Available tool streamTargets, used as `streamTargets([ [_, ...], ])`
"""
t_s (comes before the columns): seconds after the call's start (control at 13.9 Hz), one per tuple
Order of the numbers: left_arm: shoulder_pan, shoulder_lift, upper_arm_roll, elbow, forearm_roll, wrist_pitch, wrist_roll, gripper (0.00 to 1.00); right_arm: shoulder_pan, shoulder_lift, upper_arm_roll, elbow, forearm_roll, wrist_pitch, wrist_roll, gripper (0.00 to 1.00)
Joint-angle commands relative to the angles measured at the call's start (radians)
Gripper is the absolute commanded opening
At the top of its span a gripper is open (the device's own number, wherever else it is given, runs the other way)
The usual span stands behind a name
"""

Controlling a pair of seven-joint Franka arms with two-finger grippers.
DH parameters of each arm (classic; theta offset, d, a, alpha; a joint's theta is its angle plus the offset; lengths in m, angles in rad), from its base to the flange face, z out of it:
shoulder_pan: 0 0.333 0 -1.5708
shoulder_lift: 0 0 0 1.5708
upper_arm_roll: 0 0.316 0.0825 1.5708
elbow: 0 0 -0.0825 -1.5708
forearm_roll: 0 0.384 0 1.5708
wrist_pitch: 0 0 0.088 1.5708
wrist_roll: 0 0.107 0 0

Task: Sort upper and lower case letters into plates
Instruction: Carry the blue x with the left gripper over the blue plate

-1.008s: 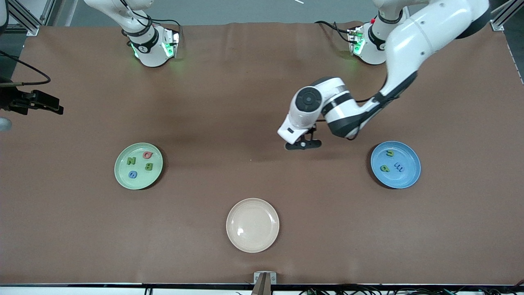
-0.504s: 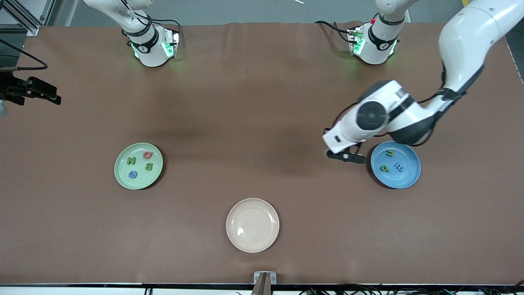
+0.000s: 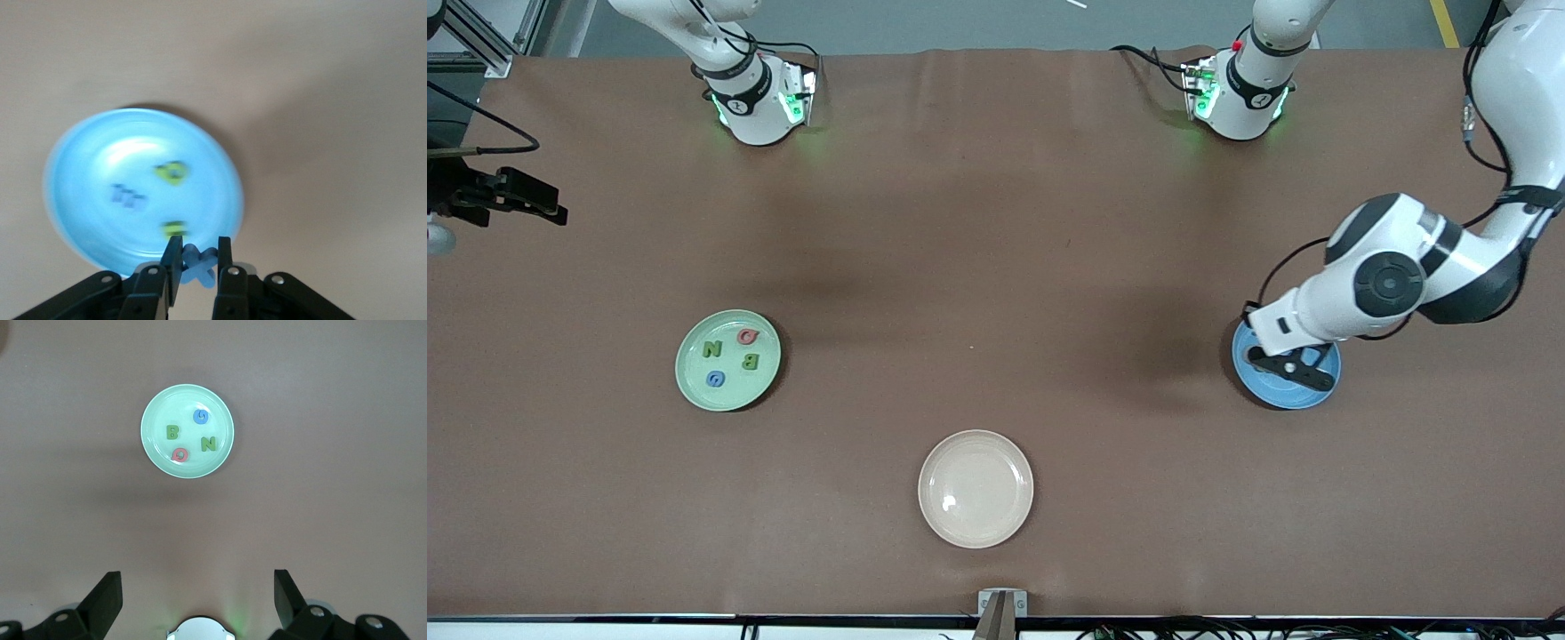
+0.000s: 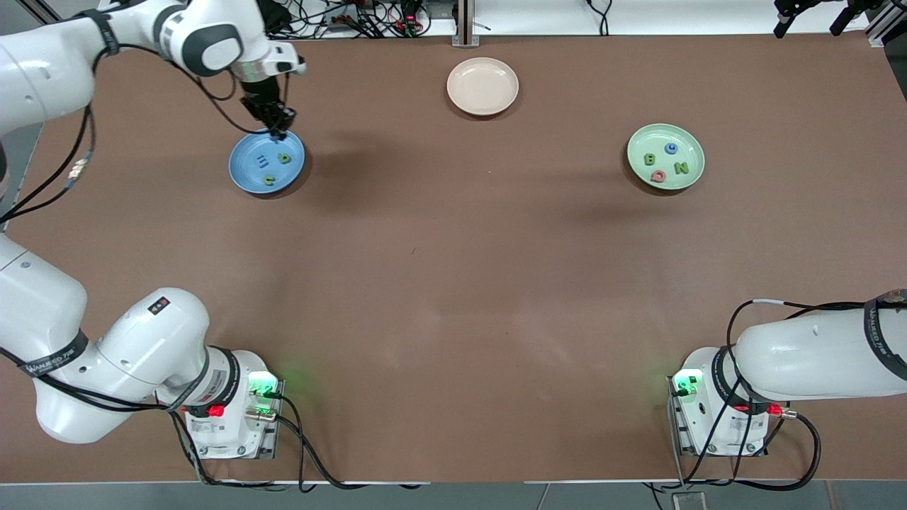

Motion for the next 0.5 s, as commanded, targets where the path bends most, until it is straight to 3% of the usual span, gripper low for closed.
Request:
streamTargets([
  [0.0, 0.046, -0.004, 0.018, -0.085, 0.138, 0.088, 0.016, 0.11, 0.006, -0.038, -0.007, -0.037, 0.014, 0.027, -0.005, 1.0],
  [0.43, 0.08, 0.003, 0.147, -0.144, 0.219, 0.275, 0.065, 0.11, 0.005, -0.041, -0.007, -0.037, 0.012, 0.023, -0.005, 1.0],
])
